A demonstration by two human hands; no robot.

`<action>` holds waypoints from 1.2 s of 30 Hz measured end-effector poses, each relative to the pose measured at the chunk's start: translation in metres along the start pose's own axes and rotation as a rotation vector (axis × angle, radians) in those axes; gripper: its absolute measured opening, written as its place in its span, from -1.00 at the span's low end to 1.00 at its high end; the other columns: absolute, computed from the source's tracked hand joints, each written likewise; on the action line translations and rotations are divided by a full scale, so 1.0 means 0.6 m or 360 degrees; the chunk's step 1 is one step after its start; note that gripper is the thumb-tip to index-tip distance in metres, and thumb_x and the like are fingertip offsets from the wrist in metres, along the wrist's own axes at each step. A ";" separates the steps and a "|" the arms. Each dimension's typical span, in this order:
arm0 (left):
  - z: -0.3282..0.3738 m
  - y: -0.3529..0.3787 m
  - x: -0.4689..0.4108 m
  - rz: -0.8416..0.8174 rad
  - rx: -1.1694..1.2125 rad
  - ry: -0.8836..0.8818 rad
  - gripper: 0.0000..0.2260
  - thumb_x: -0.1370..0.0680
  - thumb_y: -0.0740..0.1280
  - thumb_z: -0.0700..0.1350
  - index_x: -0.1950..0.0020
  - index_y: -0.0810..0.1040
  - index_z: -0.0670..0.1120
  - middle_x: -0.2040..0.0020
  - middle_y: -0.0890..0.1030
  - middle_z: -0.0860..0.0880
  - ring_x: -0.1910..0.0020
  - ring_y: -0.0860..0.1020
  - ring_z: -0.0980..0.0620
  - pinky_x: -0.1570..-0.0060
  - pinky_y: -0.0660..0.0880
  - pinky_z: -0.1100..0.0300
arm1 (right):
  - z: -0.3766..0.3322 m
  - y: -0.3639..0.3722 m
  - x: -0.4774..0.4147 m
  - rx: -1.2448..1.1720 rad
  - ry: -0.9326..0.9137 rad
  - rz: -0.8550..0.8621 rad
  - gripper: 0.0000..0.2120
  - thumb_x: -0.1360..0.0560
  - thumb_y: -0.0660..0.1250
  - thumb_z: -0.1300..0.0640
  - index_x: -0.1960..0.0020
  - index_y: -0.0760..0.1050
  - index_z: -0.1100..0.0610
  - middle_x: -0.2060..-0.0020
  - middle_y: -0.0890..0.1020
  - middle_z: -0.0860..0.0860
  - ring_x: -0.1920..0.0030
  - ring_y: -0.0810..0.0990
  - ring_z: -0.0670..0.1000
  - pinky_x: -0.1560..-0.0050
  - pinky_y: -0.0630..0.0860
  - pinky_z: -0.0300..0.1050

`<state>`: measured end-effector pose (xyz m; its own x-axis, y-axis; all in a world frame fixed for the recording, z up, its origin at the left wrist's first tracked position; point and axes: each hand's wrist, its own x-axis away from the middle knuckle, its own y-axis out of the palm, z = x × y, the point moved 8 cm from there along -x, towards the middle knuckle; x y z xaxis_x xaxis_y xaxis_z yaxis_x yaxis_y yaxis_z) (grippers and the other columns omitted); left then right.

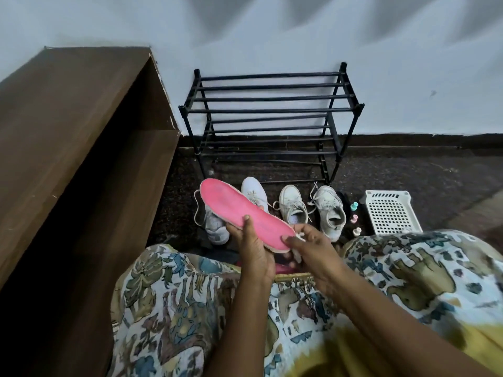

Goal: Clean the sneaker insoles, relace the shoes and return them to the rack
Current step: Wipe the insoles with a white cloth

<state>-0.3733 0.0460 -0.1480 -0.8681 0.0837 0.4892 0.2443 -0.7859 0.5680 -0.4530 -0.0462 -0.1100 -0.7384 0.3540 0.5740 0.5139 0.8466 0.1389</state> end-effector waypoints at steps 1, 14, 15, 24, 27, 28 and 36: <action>-0.013 0.003 -0.007 -0.0030 -0.0001 -0.0035 -0.51 -0.64 0.14 -0.15 -0.52 0.03 0.05 -0.42 0.35 -0.17 -0.29 0.42 -0.13 -0.36 0.31 -0.16 | 0.003 -0.012 -0.022 0.0069 0.0040 0.0028 -0.87 -0.52 0.30 0.30 -0.07 0.48 0.20 0.45 0.55 0.06 0.52 0.45 -0.06 0.54 0.44 -0.24; -0.196 -0.103 -0.088 0.0868 0.0136 -0.0812 -0.59 -0.58 0.26 -0.07 -0.38 0.33 -0.19 -0.09 0.45 -0.13 -0.10 0.45 -0.05 -0.30 0.33 0.09 | 0.081 -0.255 -0.338 0.0924 0.0362 0.0107 -0.88 -0.49 0.33 0.34 0.14 0.46 0.16 0.47 0.40 0.10 0.71 0.29 -0.15 0.70 0.21 -0.38; -0.203 -0.113 -0.090 0.0939 0.0105 -0.0839 -0.64 -0.58 0.24 -0.05 -0.33 0.37 -0.17 -0.10 0.47 -0.13 -0.12 0.46 -0.07 -0.29 0.34 0.08 | 0.096 -0.271 -0.352 0.0974 0.0382 0.0134 -0.87 -0.51 0.32 0.34 0.15 0.47 0.15 0.46 0.39 0.09 0.70 0.28 -0.15 0.70 0.19 -0.39; -0.274 -0.211 -0.135 0.1160 -0.0131 -0.1116 -0.59 -0.63 0.04 -0.01 -0.47 0.27 -0.08 -0.49 0.26 -0.14 -0.47 0.18 -0.20 -0.43 0.09 -0.21 | 0.229 -0.331 -0.438 0.1144 0.0614 0.0121 -0.83 -0.52 0.26 0.40 0.10 0.48 0.16 0.39 0.40 0.03 0.41 0.31 -0.07 0.66 0.25 -0.44; -0.286 -0.233 -0.129 0.1302 -0.0193 -0.1279 -0.53 -0.63 0.08 0.03 -0.51 0.16 -0.10 -0.51 0.16 -0.23 -0.47 0.12 -0.30 -0.42 0.04 -0.29 | 0.267 -0.345 -0.464 0.1231 0.0667 0.0101 -0.82 -0.50 0.31 0.37 0.15 0.54 0.10 0.40 0.43 0.00 0.41 0.33 -0.08 0.62 0.28 -0.41; -0.288 -0.237 -0.131 0.1323 -0.0219 -0.1303 -0.53 -0.63 0.08 0.04 -0.51 0.17 -0.10 -0.51 0.16 -0.23 -0.47 0.13 -0.30 -0.42 0.03 -0.30 | 0.277 -0.349 -0.471 0.1277 0.0673 0.0112 -0.82 -0.48 0.35 0.33 0.17 0.59 0.07 0.38 0.46 -0.01 0.39 0.37 -0.06 0.56 0.32 -0.37; -0.291 -0.272 -0.152 0.1359 -0.0394 -0.1329 -0.59 -0.63 0.09 0.00 -0.46 0.25 -0.10 -0.47 0.26 -0.19 -0.44 0.22 -0.25 -0.40 0.09 -0.28 | 0.275 -0.367 -0.505 0.1599 0.0565 0.0309 -0.80 -0.42 0.27 0.21 0.14 0.58 -0.06 -0.01 0.61 0.06 -0.09 0.55 0.09 -0.09 0.49 -0.11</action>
<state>-0.4094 0.0597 -0.4008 0.0984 -0.2201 0.9705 0.4325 -0.8689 -0.2409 -0.4146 -0.2741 -0.4477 -0.4317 0.5184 0.7382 -0.1037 0.7844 -0.6115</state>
